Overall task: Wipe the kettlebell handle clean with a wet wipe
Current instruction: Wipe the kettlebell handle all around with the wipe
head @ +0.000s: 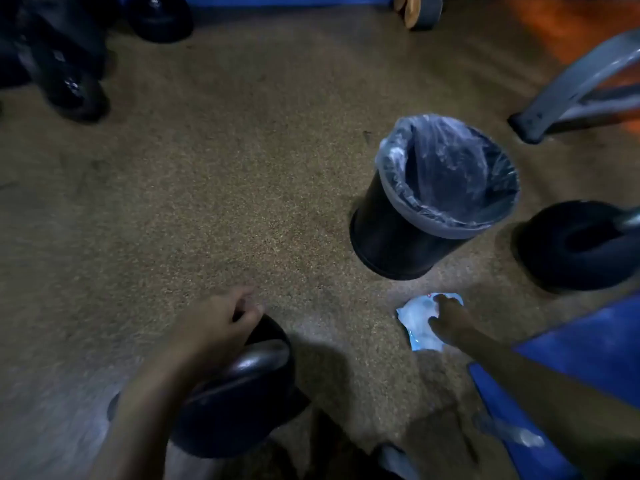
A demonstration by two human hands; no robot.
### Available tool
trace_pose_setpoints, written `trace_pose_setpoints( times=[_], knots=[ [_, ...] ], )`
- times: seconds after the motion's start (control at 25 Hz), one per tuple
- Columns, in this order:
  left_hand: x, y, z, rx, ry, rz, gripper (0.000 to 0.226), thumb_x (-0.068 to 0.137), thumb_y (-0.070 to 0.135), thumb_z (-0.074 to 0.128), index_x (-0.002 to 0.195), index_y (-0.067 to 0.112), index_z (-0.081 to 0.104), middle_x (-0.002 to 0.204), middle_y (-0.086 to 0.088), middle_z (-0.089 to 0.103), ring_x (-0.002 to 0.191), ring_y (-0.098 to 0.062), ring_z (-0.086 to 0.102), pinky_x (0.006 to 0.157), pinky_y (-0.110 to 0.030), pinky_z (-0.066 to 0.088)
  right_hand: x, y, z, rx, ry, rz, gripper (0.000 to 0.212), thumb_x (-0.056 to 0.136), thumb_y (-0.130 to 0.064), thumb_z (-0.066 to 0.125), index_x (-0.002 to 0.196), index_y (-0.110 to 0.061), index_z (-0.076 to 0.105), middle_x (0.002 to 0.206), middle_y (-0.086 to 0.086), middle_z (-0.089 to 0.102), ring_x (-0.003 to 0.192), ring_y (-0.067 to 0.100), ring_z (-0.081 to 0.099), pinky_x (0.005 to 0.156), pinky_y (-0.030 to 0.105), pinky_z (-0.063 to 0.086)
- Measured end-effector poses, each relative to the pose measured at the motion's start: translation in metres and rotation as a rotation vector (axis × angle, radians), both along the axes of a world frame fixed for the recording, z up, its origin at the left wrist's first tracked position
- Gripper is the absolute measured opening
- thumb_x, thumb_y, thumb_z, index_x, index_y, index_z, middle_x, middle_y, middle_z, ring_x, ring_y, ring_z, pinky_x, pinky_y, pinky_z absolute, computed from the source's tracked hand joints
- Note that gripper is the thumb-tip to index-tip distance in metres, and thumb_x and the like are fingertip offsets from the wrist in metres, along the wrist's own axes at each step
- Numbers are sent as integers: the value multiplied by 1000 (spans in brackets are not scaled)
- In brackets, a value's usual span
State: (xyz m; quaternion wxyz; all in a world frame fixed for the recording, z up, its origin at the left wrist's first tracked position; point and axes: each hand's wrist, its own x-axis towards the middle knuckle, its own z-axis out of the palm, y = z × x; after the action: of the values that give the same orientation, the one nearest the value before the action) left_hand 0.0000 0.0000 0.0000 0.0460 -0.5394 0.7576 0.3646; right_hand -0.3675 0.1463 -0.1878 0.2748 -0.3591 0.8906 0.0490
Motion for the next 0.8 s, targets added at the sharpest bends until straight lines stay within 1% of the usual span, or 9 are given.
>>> trace_pose_setpoints(
  times=[0.16, 0.28, 0.36, 0.44, 0.48, 0.52, 0.56, 0.64, 0.8],
  knots=[
    [-11, -3, -17, 19, 34, 15, 44, 92, 35, 51, 134, 24, 48, 123, -1, 64, 114, -20, 59, 101, -33, 43, 5, 5, -21, 25, 17, -68, 62, 84, -21, 59, 139, -8, 34, 134, 20, 44, 123, 36, 45, 100, 42, 41],
    [-26, -6, -26, 31, 51, -9, 44, 93, 32, 51, 136, 24, 46, 121, -2, 64, 113, -20, 60, 99, -30, 43, 4, 0, -27, 23, 90, -105, 40, 91, -18, 50, 129, -9, 50, 128, 18, 53, 119, 35, 50, 100, 41, 41],
    [-32, -8, -23, 28, 37, -21, 43, 94, 31, 49, 137, 24, 45, 120, -1, 63, 113, -20, 58, 95, -26, 41, 6, -9, -12, 98, 69, 20, 30, 94, -22, 46, 117, -8, 60, 121, 15, 60, 113, 31, 55, 97, 37, 42],
    [-30, -8, -12, 31, 15, -22, 41, 95, 32, 48, 135, 24, 46, 121, -2, 63, 114, -21, 58, 91, -25, 40, 17, -22, 20, 63, -38, 215, 24, 94, -24, 48, 107, -9, 60, 115, 13, 62, 109, 28, 56, 93, 34, 41],
    [-28, -8, -4, 49, 0, -16, 41, 95, 33, 48, 134, 24, 48, 121, -3, 64, 114, -22, 58, 91, -25, 41, 25, -31, 43, -25, -145, 248, 14, 94, -21, 49, 96, -12, 59, 107, 11, 63, 100, 26, 58, 87, 34, 42],
    [-24, -8, 3, 68, -20, -15, 40, 94, 35, 49, 133, 23, 50, 122, -3, 64, 114, -22, 58, 93, -26, 41, 37, -41, 72, -138, -297, 203, 11, 93, -16, 49, 83, -16, 54, 93, 8, 64, 86, 21, 58, 77, 34, 43],
    [-19, -8, 9, 95, -53, -23, 39, 94, 37, 48, 130, 22, 52, 123, -4, 64, 115, -23, 58, 96, -27, 43, 49, -55, 100, -223, -417, 137, 20, 92, -9, 49, 74, -18, 46, 79, 2, 58, 73, 15, 53, 66, 30, 41],
    [-8, -6, 18, 135, -127, -63, 36, 93, 39, 49, 122, 21, 58, 123, -4, 64, 114, -25, 58, 98, -33, 44, 75, -87, 151, -337, -545, 49, 25, 87, 1, 46, 71, -18, 43, 69, -2, 45, 64, 10, 41, 55, 25, 33],
    [17, 9, 30, 105, -143, -113, 35, 92, 39, 50, 118, 17, 60, 119, -4, 64, 108, -26, 59, 91, -33, 47, 134, -120, 202, -448, -800, -74, 15, 91, -7, 48, 79, -16, 52, 73, 4, 47, 68, 14, 45, 55, 26, 34]
  ],
)
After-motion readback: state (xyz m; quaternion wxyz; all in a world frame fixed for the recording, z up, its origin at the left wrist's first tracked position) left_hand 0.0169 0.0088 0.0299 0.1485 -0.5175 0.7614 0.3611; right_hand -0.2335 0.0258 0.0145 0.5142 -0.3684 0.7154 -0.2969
